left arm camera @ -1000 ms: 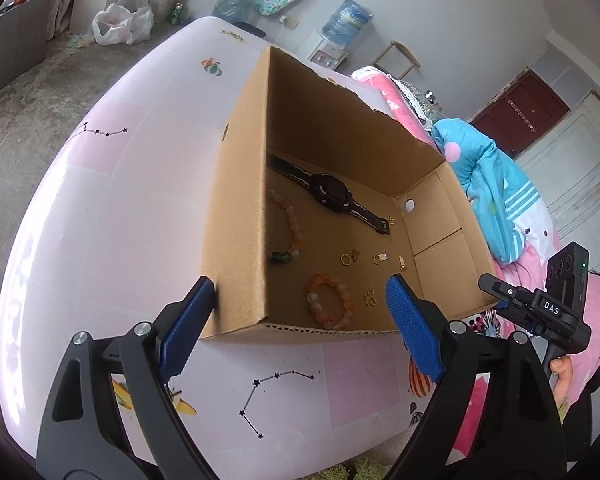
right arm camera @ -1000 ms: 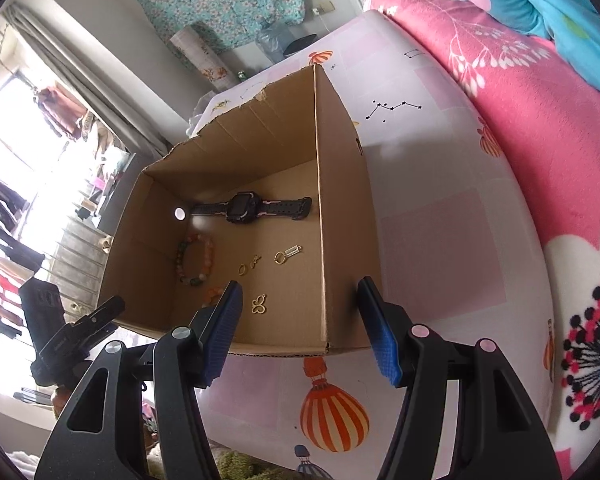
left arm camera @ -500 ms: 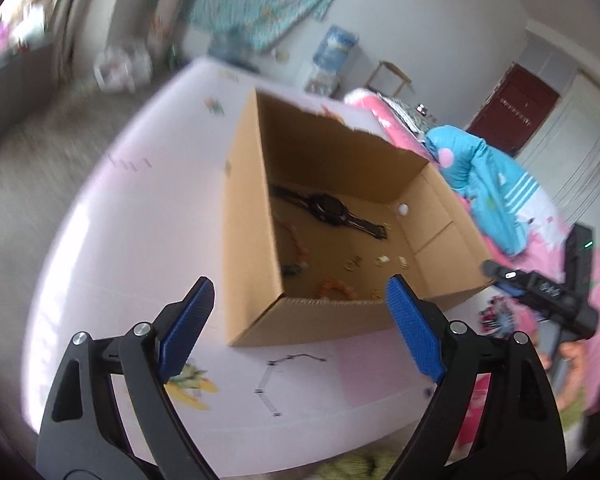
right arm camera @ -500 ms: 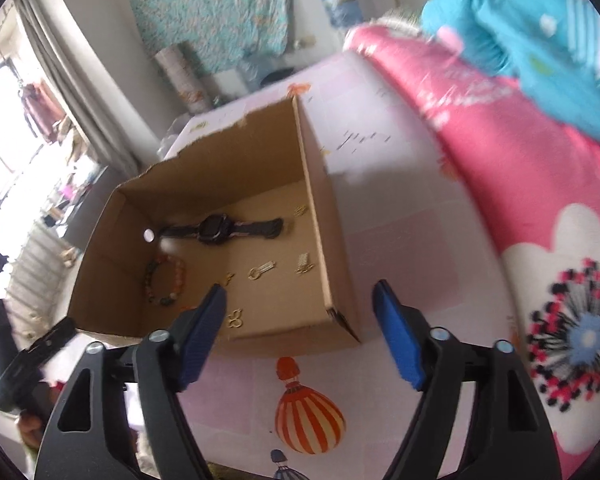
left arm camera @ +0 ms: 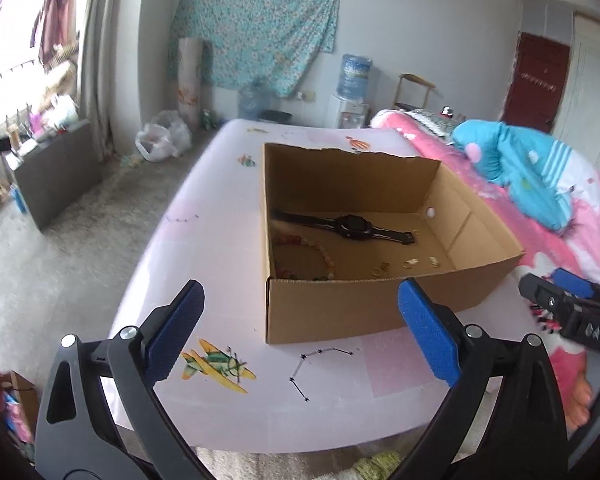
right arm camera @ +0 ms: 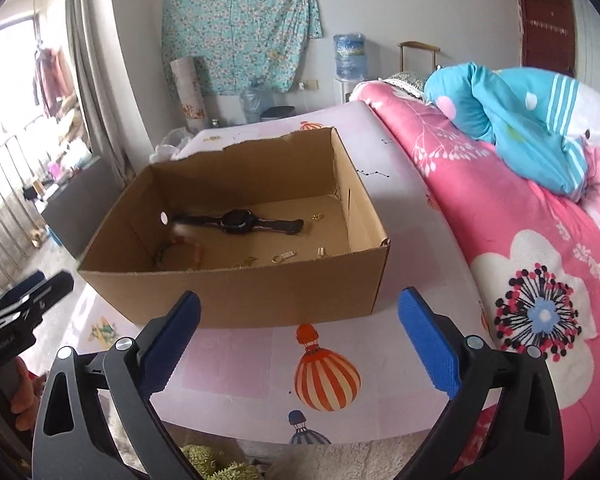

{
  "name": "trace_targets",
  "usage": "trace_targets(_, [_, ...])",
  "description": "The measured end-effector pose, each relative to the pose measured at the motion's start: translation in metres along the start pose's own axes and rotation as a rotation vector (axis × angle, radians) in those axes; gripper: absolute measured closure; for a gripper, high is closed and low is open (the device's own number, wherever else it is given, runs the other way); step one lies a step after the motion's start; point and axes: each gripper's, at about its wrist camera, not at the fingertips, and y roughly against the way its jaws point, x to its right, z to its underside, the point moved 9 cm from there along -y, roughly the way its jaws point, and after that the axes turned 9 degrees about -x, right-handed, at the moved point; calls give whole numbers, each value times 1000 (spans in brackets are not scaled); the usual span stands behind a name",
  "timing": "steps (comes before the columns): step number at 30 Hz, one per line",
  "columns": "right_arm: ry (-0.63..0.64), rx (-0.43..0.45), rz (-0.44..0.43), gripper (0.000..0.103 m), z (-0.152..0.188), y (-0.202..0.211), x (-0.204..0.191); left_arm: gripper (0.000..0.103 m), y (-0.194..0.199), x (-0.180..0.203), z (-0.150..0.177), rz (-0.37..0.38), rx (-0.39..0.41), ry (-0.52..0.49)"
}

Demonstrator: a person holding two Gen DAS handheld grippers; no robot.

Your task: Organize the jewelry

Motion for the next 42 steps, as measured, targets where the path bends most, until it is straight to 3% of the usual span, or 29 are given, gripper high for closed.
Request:
trace_targets(3, [4, -36, 28, 7, 6, -8, -2, 9, -3, 3, 1, -47, -21, -19])
trace_targets(5, [-4, -67, 34, 7, 9, -15, -1, 9, -11, 5, 4, -85, -87, -21])
trace_targets(9, [-24, -110, 63, 7, 13, -24, 1, 9, -26, 8, 11, -93, -189, -15])
trace_targets(13, [-30, -154, 71, 7, 16, -33, 0, 9, -33, 6, 20, -96, -238, 26])
trace_targets(42, [-12, -187, 90, 7, 19, -38, -3, 9, -40, 17, 32, -101, -317, 31])
